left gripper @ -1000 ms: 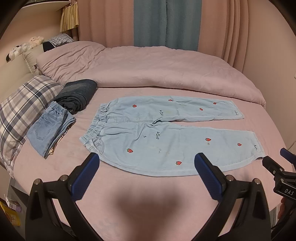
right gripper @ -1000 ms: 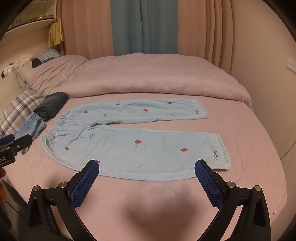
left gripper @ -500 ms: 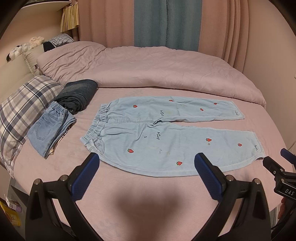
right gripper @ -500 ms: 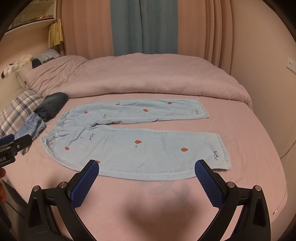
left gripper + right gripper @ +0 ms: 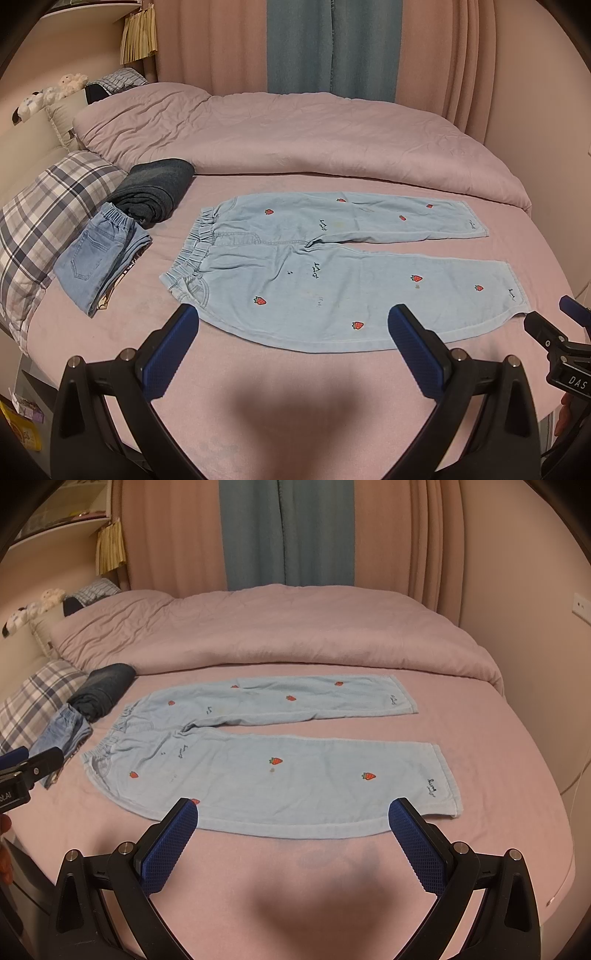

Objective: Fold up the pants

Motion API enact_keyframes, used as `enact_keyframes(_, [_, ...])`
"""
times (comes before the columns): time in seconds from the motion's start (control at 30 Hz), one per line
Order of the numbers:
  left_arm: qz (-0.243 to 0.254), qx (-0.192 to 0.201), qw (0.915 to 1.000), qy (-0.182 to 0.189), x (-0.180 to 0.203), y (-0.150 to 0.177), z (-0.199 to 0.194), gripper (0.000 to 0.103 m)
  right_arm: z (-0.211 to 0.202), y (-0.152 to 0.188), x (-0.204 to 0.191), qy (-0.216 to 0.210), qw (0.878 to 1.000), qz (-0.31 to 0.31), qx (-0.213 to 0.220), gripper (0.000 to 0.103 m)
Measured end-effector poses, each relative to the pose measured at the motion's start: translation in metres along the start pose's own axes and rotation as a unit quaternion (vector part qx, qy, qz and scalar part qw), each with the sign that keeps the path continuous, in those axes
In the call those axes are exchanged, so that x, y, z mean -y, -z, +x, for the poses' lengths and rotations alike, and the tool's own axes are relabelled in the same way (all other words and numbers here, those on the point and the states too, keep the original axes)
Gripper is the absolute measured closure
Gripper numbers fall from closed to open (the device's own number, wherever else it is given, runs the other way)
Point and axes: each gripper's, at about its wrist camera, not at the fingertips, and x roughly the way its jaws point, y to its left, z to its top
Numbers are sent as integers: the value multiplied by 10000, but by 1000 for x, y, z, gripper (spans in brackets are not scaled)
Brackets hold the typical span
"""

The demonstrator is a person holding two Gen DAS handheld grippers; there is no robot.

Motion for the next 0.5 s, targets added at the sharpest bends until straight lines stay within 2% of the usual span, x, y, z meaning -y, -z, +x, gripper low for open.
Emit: enact_keyframes(0.5, [8,-20,10000,1,0,0,2,0,0,0,0,-7,10000,6,-3,0])
